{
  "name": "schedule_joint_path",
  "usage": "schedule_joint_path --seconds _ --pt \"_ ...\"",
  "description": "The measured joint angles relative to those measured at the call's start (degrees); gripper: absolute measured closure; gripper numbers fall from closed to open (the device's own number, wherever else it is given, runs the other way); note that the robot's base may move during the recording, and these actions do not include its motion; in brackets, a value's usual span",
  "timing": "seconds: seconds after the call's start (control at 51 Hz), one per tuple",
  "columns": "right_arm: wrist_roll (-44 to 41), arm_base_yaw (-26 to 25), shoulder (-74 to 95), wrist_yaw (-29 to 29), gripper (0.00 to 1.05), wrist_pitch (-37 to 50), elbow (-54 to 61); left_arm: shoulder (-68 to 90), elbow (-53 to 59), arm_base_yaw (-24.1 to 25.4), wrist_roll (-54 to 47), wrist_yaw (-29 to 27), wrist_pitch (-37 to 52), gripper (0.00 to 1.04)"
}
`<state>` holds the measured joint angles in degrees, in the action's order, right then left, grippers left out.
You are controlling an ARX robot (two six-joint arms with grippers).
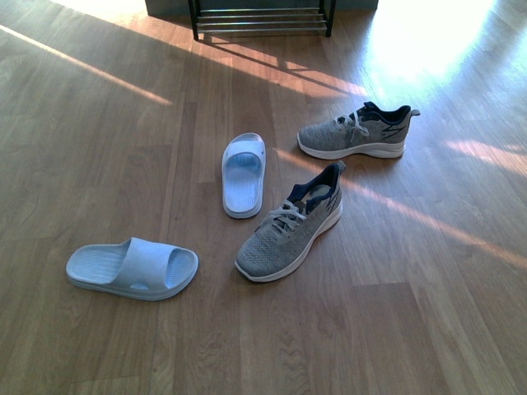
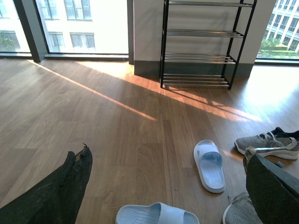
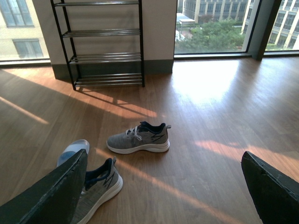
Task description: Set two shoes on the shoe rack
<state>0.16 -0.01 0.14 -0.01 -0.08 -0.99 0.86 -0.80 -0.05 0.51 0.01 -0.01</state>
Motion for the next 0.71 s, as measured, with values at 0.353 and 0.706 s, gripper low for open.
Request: schedule_joint_path --seconds 0.353,0.706 --pt "0.0 0.0 0.0 0.0 0.09 0.0 0.0 0.0 -0.02 0.0 0.0 0.0 0.0 0.09" --pt "0.0 0.0 0.0 0.0 0.09 0.0 0.0 0.0 -0.02 0.0 0.0 0.0 0.0 0.09"
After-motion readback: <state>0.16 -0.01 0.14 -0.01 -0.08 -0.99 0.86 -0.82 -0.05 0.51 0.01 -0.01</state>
